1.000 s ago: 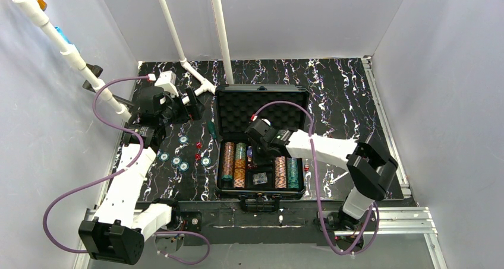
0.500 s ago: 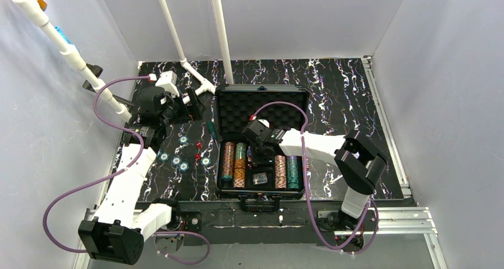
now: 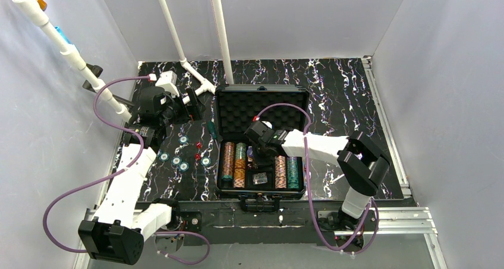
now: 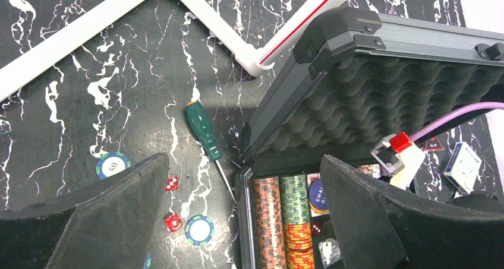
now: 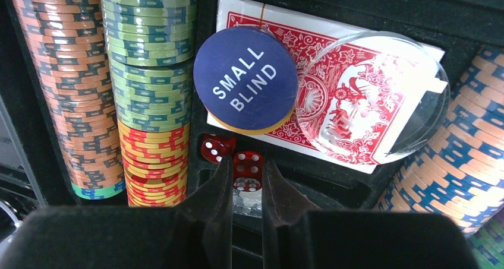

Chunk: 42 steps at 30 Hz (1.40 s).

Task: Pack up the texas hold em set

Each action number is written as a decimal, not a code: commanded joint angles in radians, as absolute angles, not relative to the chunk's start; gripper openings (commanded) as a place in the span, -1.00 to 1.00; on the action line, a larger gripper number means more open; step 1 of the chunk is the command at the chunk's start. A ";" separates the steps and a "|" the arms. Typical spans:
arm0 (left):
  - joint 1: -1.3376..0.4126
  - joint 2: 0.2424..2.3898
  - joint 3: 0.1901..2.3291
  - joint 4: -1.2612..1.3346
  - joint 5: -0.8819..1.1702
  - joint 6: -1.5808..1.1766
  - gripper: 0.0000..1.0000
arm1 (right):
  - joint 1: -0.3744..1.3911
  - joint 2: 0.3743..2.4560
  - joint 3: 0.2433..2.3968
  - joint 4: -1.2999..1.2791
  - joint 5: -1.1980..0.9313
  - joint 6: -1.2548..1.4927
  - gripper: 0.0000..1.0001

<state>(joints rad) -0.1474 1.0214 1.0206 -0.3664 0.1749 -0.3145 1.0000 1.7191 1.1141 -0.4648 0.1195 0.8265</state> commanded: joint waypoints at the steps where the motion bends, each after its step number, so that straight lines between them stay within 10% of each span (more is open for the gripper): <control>1: -0.155 1.005 1.020 -0.366 0.172 -0.312 0.99 | 1.002 1.690 1.108 -0.445 0.096 0.846 -0.59; 42: -0.161 1.017 1.022 -0.370 0.170 -0.308 0.99 | 0.973 1.678 1.072 -0.417 0.083 0.843 -0.08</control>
<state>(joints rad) -0.1566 1.0214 1.0206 -0.3664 0.1730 -0.3141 0.9733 1.7264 1.0966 -0.4160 0.0561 0.8387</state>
